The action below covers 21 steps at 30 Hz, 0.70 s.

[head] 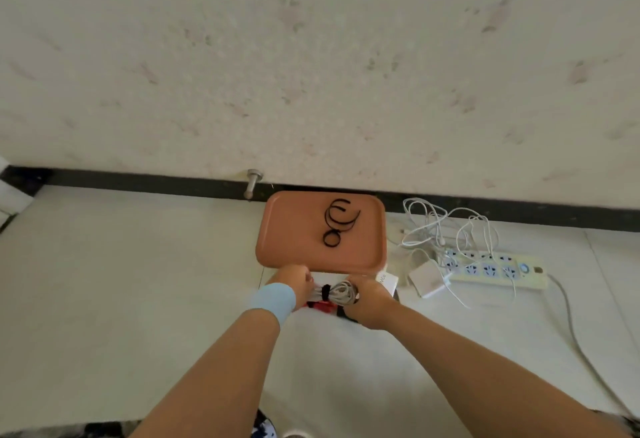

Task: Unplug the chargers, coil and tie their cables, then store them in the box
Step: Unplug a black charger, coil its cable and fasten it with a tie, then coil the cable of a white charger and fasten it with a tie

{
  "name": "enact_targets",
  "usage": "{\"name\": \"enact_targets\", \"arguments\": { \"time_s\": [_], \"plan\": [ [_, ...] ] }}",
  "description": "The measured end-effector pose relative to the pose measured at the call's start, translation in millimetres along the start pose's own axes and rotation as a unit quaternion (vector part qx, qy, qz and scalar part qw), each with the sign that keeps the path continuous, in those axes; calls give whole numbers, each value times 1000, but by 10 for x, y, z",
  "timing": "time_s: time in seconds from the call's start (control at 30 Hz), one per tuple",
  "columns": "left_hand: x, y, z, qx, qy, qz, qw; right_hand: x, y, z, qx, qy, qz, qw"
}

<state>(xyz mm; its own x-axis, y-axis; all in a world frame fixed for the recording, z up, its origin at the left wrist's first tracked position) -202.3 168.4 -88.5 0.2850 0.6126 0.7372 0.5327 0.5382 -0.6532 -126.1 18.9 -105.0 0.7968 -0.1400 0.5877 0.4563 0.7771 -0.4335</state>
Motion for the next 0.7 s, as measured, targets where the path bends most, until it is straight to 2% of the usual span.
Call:
{"name": "enact_targets", "arguments": {
  "time_s": [0.2, 0.3, 0.4, 0.53, 0.7],
  "plan": [
    [-280, 170, 48, -73, 38, -26, 996, -258, 330, -161, -18, -33, 21, 999],
    [-399, 195, 12, -93, 62, -27, 993, -217, 383, -171, -9, -73, -12, 997],
    [-440, 218, -39, -101, 87, -18, 991, -206, 337, -287, -27, -15, -32, 999],
    [-276, 138, -281, -129, 117, -71, 982, -30, 149, -418, -33, -14, -45, 998],
    [-206, -37, -792, -189, 142, -107, 966, 379, -121, -579, -5, -125, -76, 989]
  ]
}}
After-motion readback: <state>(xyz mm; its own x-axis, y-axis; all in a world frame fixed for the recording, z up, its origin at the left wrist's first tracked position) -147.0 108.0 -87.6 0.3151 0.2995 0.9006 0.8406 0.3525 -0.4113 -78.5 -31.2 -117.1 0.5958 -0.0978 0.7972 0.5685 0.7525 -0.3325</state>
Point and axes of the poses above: each hand's wrist, its own y-axis towards the middle knuckle, its own x-axis out of the back of the hand, z = x × y, the point moved 7 cm from there along y, towards the middle knuckle, and after that the axes turned 10 degrees about x, right-handed, at the moved point
